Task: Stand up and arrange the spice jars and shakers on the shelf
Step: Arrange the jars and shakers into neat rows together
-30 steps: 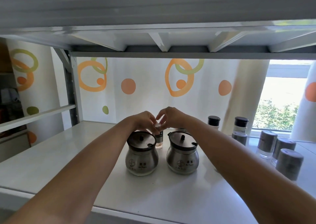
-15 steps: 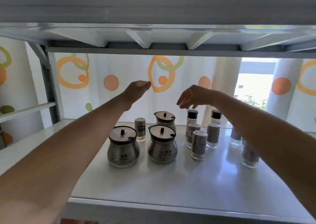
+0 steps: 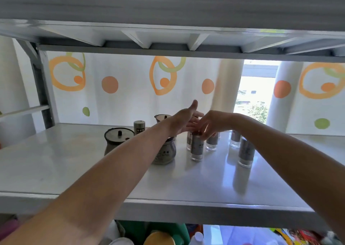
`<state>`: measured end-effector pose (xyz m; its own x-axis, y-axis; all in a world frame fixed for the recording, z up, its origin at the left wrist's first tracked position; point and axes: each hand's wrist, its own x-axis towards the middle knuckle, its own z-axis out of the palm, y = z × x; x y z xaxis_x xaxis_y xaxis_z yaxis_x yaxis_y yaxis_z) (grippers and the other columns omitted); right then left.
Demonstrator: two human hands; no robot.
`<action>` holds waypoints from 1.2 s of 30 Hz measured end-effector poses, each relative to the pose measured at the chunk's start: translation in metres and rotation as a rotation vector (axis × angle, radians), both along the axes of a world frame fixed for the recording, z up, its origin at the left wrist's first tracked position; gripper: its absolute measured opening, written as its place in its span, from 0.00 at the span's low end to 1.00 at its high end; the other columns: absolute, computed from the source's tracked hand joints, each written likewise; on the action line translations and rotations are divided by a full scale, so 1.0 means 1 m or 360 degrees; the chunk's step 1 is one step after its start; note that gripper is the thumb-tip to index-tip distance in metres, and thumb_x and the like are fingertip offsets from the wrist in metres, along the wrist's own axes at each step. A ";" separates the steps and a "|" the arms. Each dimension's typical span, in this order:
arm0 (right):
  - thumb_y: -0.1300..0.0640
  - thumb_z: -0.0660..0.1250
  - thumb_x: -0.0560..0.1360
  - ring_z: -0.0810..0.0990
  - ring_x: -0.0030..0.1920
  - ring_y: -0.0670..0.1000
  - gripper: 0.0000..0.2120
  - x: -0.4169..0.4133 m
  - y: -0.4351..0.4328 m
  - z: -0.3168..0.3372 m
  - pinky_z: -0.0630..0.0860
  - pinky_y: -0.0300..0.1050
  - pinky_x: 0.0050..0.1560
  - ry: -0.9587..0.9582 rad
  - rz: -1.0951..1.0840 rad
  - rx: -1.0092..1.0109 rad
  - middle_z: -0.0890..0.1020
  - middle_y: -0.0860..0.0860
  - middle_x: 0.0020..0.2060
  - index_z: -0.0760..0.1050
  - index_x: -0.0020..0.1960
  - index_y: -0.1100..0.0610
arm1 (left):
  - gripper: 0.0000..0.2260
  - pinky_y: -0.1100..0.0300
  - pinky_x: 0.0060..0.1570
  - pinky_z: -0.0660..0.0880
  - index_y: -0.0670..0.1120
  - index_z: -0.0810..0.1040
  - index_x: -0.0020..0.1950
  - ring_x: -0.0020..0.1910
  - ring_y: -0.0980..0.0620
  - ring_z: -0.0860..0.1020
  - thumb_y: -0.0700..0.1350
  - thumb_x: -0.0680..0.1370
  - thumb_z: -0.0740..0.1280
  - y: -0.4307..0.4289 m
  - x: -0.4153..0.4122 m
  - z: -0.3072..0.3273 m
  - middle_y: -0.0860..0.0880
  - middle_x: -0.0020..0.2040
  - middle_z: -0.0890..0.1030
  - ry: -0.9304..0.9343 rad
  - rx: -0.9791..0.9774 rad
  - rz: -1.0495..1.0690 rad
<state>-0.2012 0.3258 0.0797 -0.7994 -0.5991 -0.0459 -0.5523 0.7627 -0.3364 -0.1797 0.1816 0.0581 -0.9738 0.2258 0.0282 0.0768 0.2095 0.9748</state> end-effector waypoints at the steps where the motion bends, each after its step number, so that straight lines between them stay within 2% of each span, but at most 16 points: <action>1: 0.59 0.74 0.68 0.82 0.45 0.54 0.13 -0.001 0.000 -0.001 0.79 0.45 0.50 0.0032 -0.0004 -0.0004 0.84 0.55 0.46 0.82 0.52 0.54 | 0.31 0.52 0.68 0.70 0.40 0.71 0.68 0.59 0.47 0.76 0.61 0.81 0.44 0.003 0.001 -0.001 0.38 0.64 0.77 -0.0004 -0.0002 -0.0010; 3: 0.57 0.76 0.66 0.83 0.47 0.58 0.09 -0.002 0.000 -0.003 0.79 0.49 0.52 0.0098 -0.0013 0.0012 0.85 0.56 0.46 0.82 0.45 0.51 | 0.30 0.52 0.68 0.70 0.41 0.72 0.67 0.60 0.46 0.76 0.60 0.81 0.44 0.006 0.002 -0.002 0.39 0.64 0.77 -0.0001 0.0008 0.0002; 5: 0.53 0.76 0.64 0.84 0.45 0.57 0.09 -0.003 -0.001 -0.004 0.79 0.50 0.52 0.0170 -0.0030 0.0049 0.85 0.55 0.44 0.83 0.43 0.52 | 0.30 0.53 0.68 0.70 0.41 0.73 0.66 0.63 0.45 0.76 0.60 0.81 0.45 0.007 0.002 -0.004 0.39 0.64 0.77 -0.0002 0.0019 0.0015; 8: 0.50 0.76 0.63 0.79 0.37 0.50 0.13 -0.001 -0.005 -0.008 0.76 0.43 0.44 0.0257 -0.0049 0.0034 0.84 0.54 0.39 0.84 0.45 0.54 | 0.29 0.53 0.68 0.70 0.41 0.73 0.66 0.65 0.44 0.75 0.60 0.82 0.45 0.007 0.002 -0.006 0.39 0.64 0.77 -0.0009 0.0026 0.0004; 10: 0.50 0.77 0.64 0.77 0.37 0.48 0.14 0.001 -0.008 -0.010 0.72 0.38 0.39 0.0307 -0.0059 0.0021 0.82 0.53 0.37 0.84 0.45 0.57 | 0.30 0.52 0.68 0.69 0.40 0.73 0.67 0.65 0.43 0.75 0.60 0.82 0.45 0.007 0.002 -0.007 0.38 0.64 0.77 -0.0013 0.0024 -0.0011; 14: 0.50 0.77 0.64 0.76 0.38 0.48 0.14 0.005 -0.010 -0.011 0.69 0.35 0.36 0.0325 -0.0049 -0.0005 0.82 0.54 0.37 0.83 0.44 0.58 | 0.31 0.49 0.69 0.69 0.37 0.72 0.67 0.65 0.39 0.74 0.60 0.81 0.45 0.005 -0.001 -0.010 0.35 0.62 0.76 -0.0021 0.0018 -0.0044; 17: 0.48 0.75 0.67 0.74 0.40 0.46 0.13 0.008 -0.009 -0.008 0.68 0.37 0.39 0.0354 0.0005 0.0068 0.79 0.47 0.35 0.83 0.45 0.57 | 0.29 0.53 0.65 0.71 0.39 0.73 0.66 0.58 0.45 0.77 0.58 0.82 0.45 0.002 0.003 -0.004 0.40 0.58 0.78 0.0088 -0.0029 0.0054; 20: 0.45 0.74 0.67 0.78 0.39 0.47 0.17 0.004 -0.001 0.007 0.74 0.41 0.45 0.0315 0.0003 -0.0001 0.84 0.50 0.39 0.84 0.45 0.58 | 0.28 0.55 0.60 0.72 0.38 0.74 0.65 0.57 0.47 0.77 0.57 0.83 0.45 -0.009 -0.001 0.007 0.39 0.58 0.79 0.0237 0.0034 0.0234; 23: 0.52 0.72 0.70 0.78 0.36 0.48 0.13 -0.008 0.008 0.017 0.76 0.41 0.45 0.0491 -0.0085 -0.0239 0.85 0.55 0.40 0.83 0.44 0.63 | 0.29 0.53 0.62 0.71 0.37 0.74 0.64 0.58 0.45 0.77 0.57 0.82 0.44 -0.021 -0.010 0.011 0.38 0.61 0.78 0.0246 0.0010 0.0405; 25: 0.58 0.72 0.70 0.79 0.40 0.48 0.08 -0.016 0.010 0.012 0.78 0.45 0.52 0.0630 -0.0123 -0.0287 0.85 0.56 0.45 0.82 0.48 0.60 | 0.31 0.52 0.62 0.71 0.36 0.73 0.64 0.59 0.42 0.77 0.58 0.82 0.44 -0.024 -0.014 0.008 0.37 0.61 0.78 0.0145 -0.0126 0.0427; 28: 0.62 0.74 0.68 0.79 0.44 0.47 0.15 -0.023 0.007 -0.003 0.76 0.42 0.54 0.0519 -0.0084 -0.0218 0.84 0.53 0.50 0.81 0.55 0.57 | 0.31 0.52 0.62 0.73 0.36 0.72 0.64 0.57 0.42 0.77 0.59 0.82 0.45 -0.022 -0.019 0.001 0.37 0.59 0.78 0.0001 -0.0228 0.0406; 31: 0.61 0.75 0.67 0.79 0.44 0.47 0.13 -0.027 -0.002 -0.009 0.76 0.44 0.53 0.0434 -0.0023 -0.0234 0.84 0.51 0.46 0.83 0.51 0.55 | 0.31 0.51 0.62 0.74 0.35 0.71 0.66 0.56 0.43 0.77 0.59 0.81 0.47 -0.020 -0.024 -0.003 0.37 0.57 0.78 -0.0084 -0.0231 0.0353; 33: 0.60 0.76 0.67 0.81 0.43 0.48 0.11 -0.027 -0.008 -0.013 0.77 0.44 0.52 0.0397 0.0009 -0.0262 0.85 0.51 0.42 0.83 0.48 0.55 | 0.31 0.51 0.58 0.75 0.34 0.69 0.67 0.54 0.43 0.77 0.59 0.82 0.47 -0.018 -0.026 -0.003 0.39 0.51 0.78 -0.0133 -0.0206 0.0301; 35: 0.60 0.76 0.66 0.82 0.41 0.48 0.09 -0.031 -0.011 -0.016 0.77 0.37 0.47 0.0393 0.0019 -0.0292 0.86 0.54 0.43 0.84 0.46 0.56 | 0.30 0.55 0.52 0.76 0.34 0.66 0.68 0.47 0.45 0.77 0.59 0.82 0.47 -0.017 -0.027 -0.001 0.41 0.44 0.76 -0.0163 -0.0147 0.0275; 36: 0.61 0.76 0.66 0.81 0.40 0.47 0.09 -0.033 -0.012 -0.017 0.74 0.30 0.42 0.0409 0.0009 -0.0294 0.86 0.54 0.43 0.84 0.46 0.56 | 0.30 0.56 0.51 0.76 0.34 0.65 0.68 0.45 0.46 0.77 0.58 0.82 0.47 -0.016 -0.028 0.000 0.42 0.43 0.76 -0.0172 -0.0134 0.0262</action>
<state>-0.2346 0.3142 0.0623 -0.7672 -0.5831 0.2671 -0.6413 0.6984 -0.3177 -0.2079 0.1654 0.0585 -0.9940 0.0607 -0.0909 -0.0694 0.2914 0.9541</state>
